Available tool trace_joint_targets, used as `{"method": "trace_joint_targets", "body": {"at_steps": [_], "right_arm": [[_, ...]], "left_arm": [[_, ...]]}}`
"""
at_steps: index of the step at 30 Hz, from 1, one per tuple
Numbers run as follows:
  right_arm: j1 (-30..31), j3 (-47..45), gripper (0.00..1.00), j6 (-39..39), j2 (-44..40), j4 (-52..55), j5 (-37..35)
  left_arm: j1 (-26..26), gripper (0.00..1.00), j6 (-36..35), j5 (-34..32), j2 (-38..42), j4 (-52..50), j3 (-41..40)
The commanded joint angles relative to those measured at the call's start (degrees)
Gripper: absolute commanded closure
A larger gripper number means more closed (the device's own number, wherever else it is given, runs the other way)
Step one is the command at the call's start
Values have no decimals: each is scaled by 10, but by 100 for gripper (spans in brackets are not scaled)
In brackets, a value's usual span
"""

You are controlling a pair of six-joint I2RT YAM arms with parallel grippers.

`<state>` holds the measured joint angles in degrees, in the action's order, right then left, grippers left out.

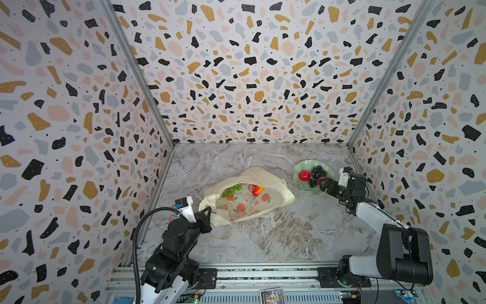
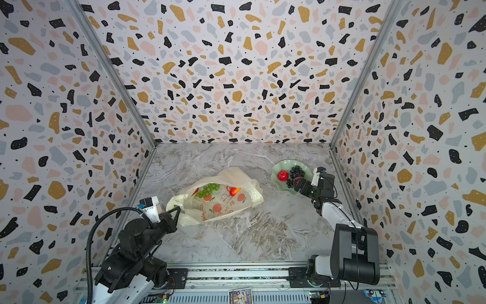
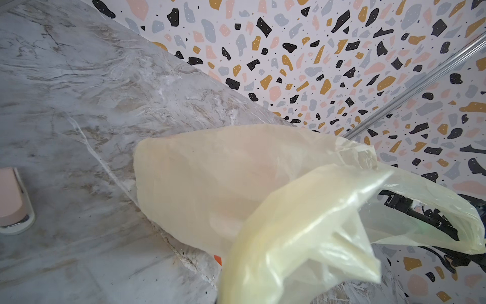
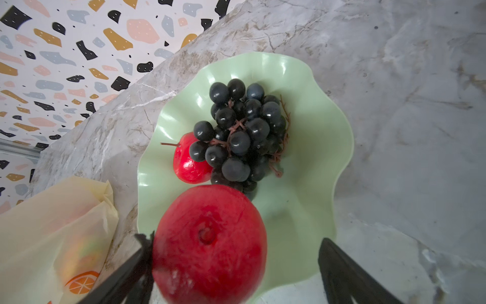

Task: Take fruits out of the plastic bag
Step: Place the fake fruit on the plate, then adjust the plastic bag at the center of the board.

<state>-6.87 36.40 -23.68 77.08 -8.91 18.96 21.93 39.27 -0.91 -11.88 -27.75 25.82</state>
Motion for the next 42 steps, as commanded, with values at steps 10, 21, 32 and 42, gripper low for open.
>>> {"method": "trace_joint_targets", "body": {"at_steps": [10, 21, 32, 42], "right_arm": [[0, -6, 4, 6, 23, -7, 18], [2, -6, 4, -7, -8, 8, 60], [12, 13, 5, 4, -64, 39, 51], [102, 52, 23, 32, -137, 64, 31]], "left_arm": [[2, 100, -4, 9, 3, 30, -5], [2, 100, -6, 9, 3, 30, -5], [2, 100, -7, 9, 7, 29, -4], [2, 100, 1, 9, 11, 22, -2]]}}
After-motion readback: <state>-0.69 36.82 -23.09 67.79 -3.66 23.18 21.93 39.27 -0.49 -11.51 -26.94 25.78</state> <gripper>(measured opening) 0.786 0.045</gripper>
